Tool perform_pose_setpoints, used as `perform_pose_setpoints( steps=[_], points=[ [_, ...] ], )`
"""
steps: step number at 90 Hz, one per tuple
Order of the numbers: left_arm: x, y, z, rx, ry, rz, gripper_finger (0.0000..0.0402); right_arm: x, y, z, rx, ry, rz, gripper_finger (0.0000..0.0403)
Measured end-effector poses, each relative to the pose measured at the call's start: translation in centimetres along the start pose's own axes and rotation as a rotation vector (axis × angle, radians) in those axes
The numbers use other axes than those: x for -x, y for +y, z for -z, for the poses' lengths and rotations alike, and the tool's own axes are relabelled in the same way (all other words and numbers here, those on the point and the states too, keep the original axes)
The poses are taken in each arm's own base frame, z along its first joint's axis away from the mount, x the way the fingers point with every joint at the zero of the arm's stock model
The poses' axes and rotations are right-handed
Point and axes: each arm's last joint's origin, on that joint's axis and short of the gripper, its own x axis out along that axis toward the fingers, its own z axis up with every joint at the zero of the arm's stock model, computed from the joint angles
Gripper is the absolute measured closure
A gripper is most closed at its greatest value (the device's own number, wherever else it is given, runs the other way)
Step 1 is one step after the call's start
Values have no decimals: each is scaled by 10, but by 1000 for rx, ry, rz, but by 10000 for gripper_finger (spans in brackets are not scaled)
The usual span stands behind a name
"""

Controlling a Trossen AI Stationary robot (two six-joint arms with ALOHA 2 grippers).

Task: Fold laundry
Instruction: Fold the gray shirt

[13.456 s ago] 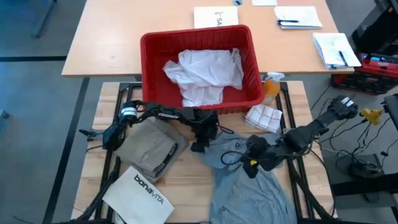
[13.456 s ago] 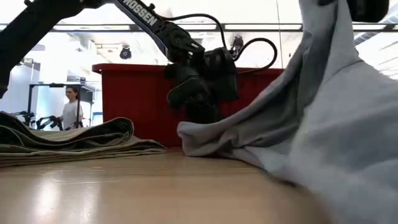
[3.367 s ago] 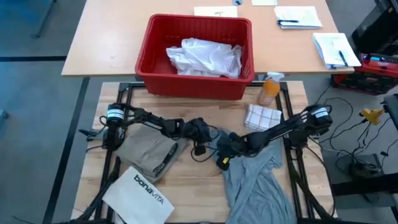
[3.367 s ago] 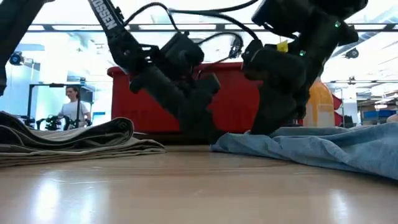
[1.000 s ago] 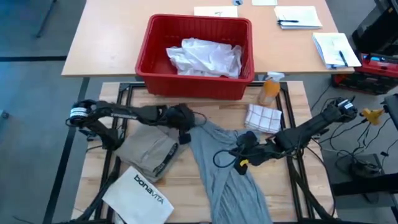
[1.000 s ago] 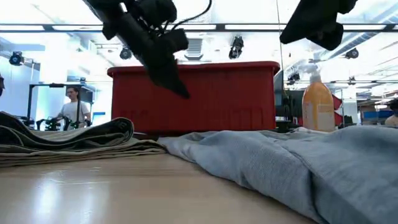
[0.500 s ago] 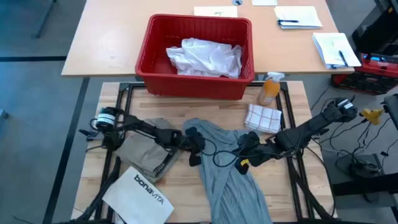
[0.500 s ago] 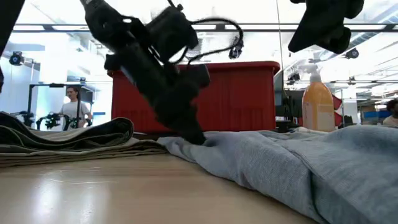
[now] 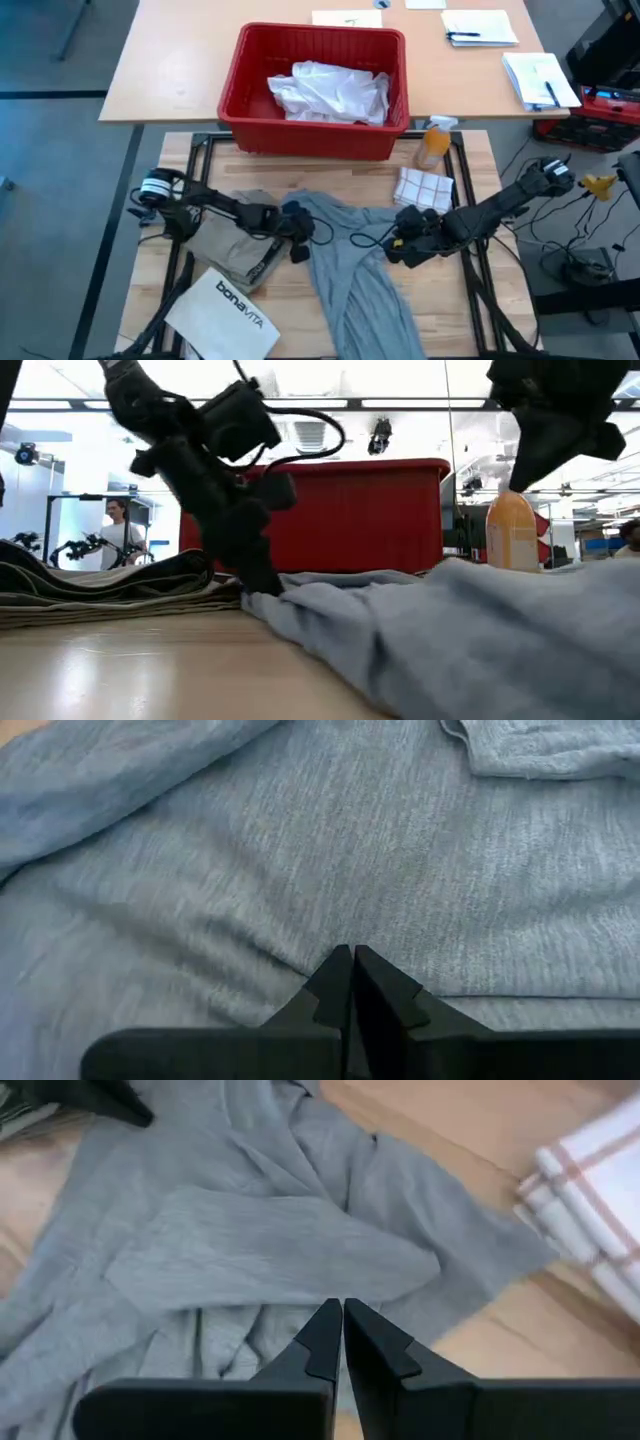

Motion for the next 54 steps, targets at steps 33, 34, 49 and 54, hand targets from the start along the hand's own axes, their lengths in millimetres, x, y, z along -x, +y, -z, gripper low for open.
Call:
perform_pose_setpoints(
  steps=[33,34,49,54],
  points=[
    [54,2,-21,-7,-185,53,402,-26,-22,-37,-222,-36,-156,339],
    [55,3,-21,-10,-188,54,402,-27,-23,-38,-220,-43,-168,333],
    [64,4,-30,-44,-236,53,402,-49,-38,-57,-198,-78,-209,265],
    [65,6,-33,-34,-247,48,402,-61,-46,-57,-167,-2,-185,251]
  ],
)
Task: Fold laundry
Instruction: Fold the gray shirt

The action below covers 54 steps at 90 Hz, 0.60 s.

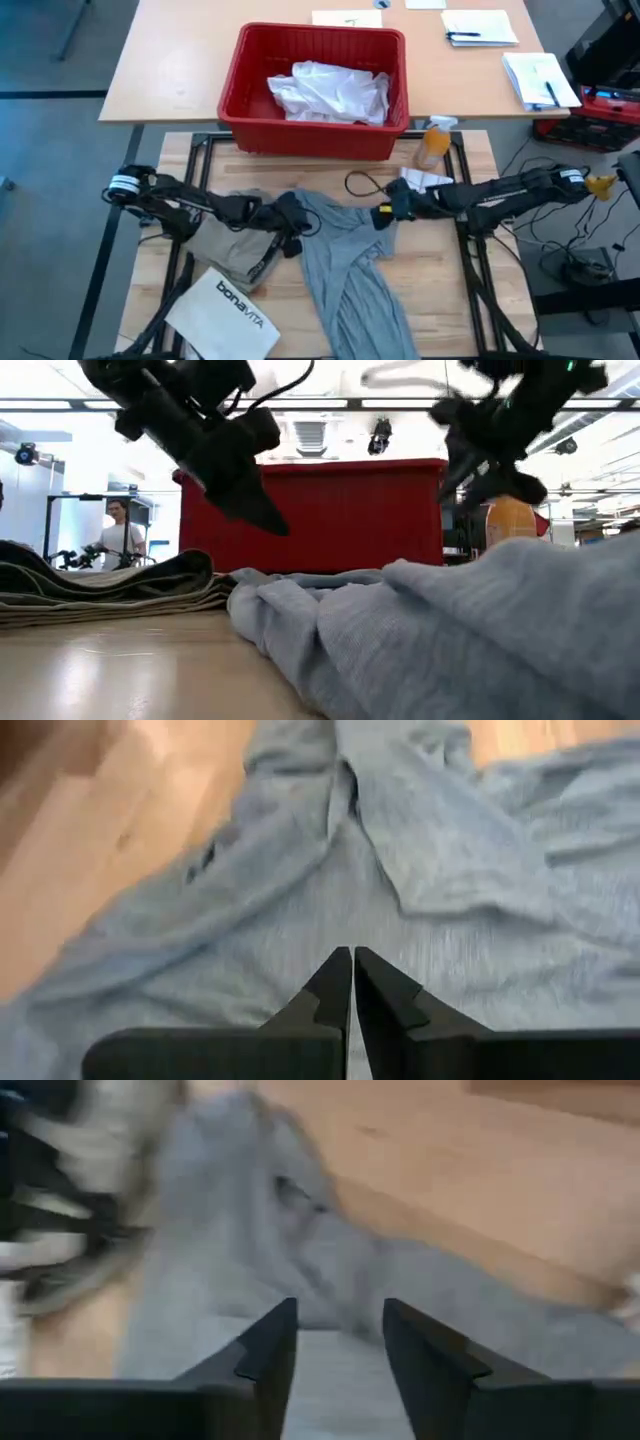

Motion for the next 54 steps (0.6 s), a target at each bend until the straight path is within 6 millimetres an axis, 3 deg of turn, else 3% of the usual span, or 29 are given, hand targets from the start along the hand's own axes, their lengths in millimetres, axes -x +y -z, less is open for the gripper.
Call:
perform_pose_setpoints(
  steps=[9,21,39,54],
  points=[
    [-3,5,-4,15,-5,-17,402,-18,-10,-4,72,106,-30,241],
    [-6,20,-17,75,-33,-33,402,-33,-8,-16,225,83,-114,256],
    [-10,31,-38,119,-98,-19,402,-61,-15,-27,342,121,-151,324],
    [-21,34,-40,167,-125,-1,402,-81,-15,-29,438,91,-169,381]
  ],
)
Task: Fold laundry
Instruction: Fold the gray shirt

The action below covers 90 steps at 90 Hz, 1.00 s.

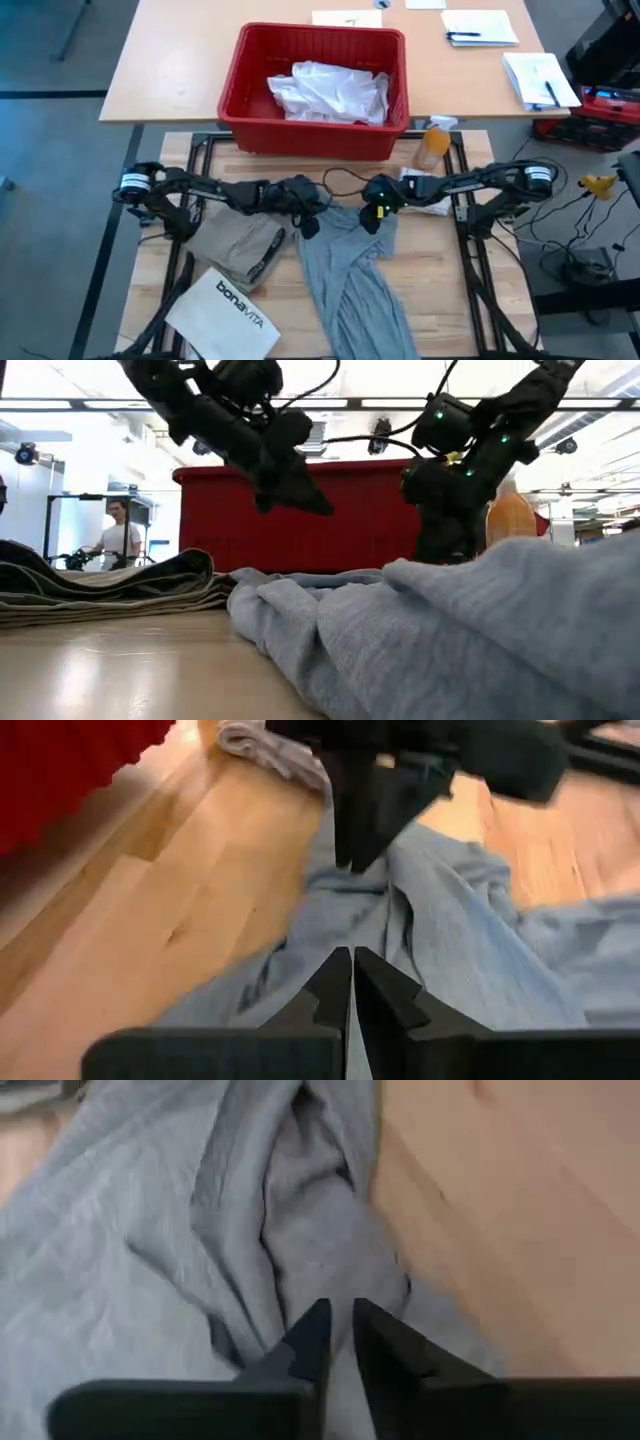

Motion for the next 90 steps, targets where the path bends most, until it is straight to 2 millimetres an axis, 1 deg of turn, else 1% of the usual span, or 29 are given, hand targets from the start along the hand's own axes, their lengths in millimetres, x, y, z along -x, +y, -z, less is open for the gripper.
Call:
perform_pose_setpoints(
  steps=[8,17,27,35,42,55,63,70,81,90],
  points=[
    [-13,7,5,50,25,49,402,-7,0,-1,18,-16,-7,399],
    [-24,12,17,35,80,35,402,-17,-1,2,52,2,-6,396],
    [-34,12,17,8,81,49,402,-28,-4,11,66,83,-44,396],
    [-46,13,20,-1,106,52,402,-33,-1,15,92,106,-79,401],
    [-57,14,25,-2,141,63,402,-33,6,18,112,108,-82,402],
    [-71,13,24,-1,161,93,402,-26,22,25,201,124,-105,403],
    [-75,11,20,-7,152,97,402,-21,26,29,220,125,-27,403],
    [-75,11,19,-19,165,94,402,-17,23,27,200,92,40,403],
    [-75,13,24,-35,209,85,402,-9,24,8,194,-58,1,403],
    [-74,14,29,-41,231,82,402,-9,16,-3,172,-145,-1,403]
  ],
)
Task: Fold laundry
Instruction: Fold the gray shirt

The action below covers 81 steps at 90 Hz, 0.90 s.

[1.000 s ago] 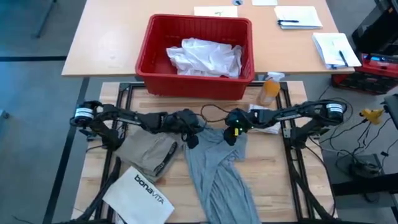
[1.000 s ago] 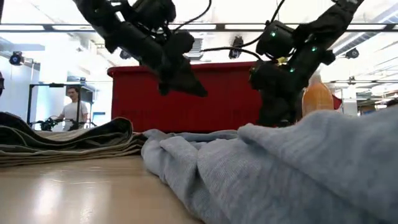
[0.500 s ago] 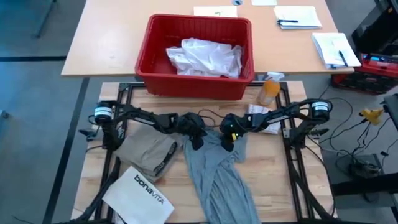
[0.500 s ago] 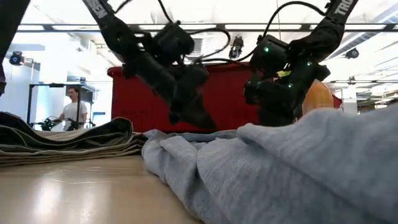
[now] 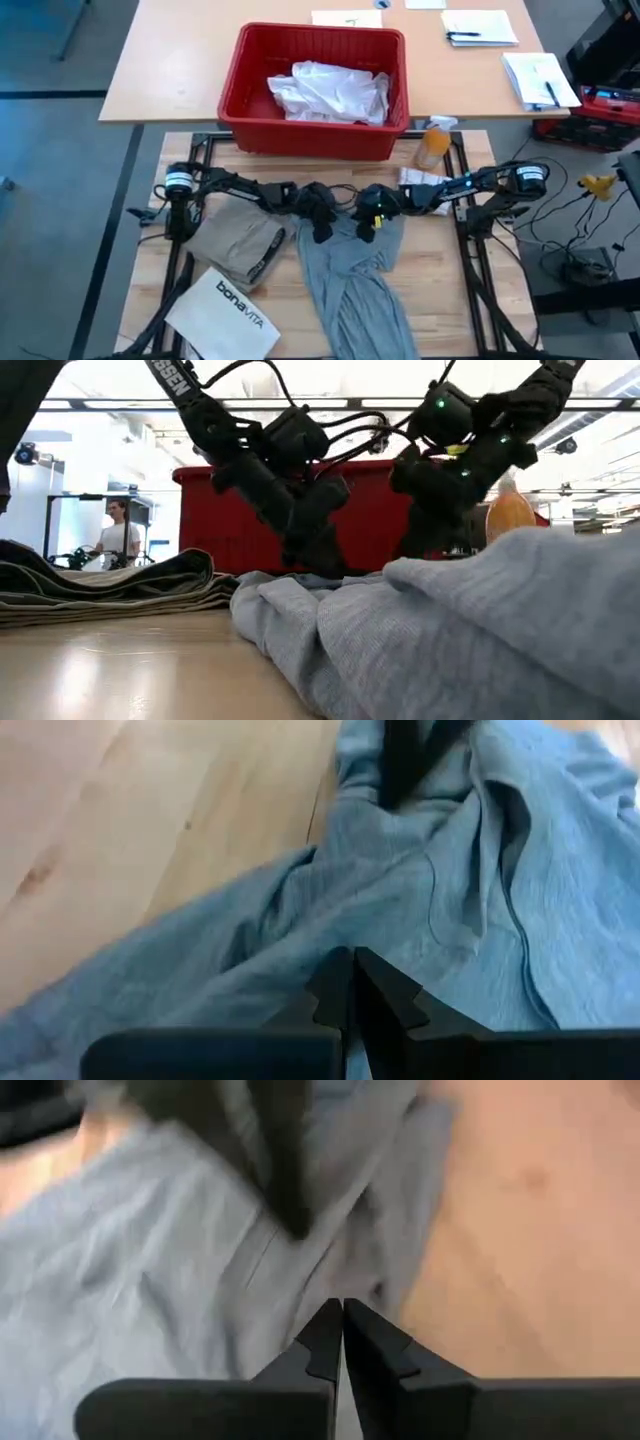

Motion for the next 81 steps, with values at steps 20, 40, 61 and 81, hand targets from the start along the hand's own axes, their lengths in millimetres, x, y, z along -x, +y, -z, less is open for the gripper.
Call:
perform_pose_setpoints(
  steps=[20,40,61,81],
  points=[
    [-1,0,7,16,25,-4,402,-23,-16,4,24,-32,-82,403],
    [-1,1,8,19,23,-8,402,-47,-19,3,28,-18,-72,403],
    [-1,1,8,19,25,-9,402,-55,-30,4,-14,-7,69,403],
    [-1,1,8,20,27,-8,402,-50,-56,-3,-41,-42,167,403]
  ],
)
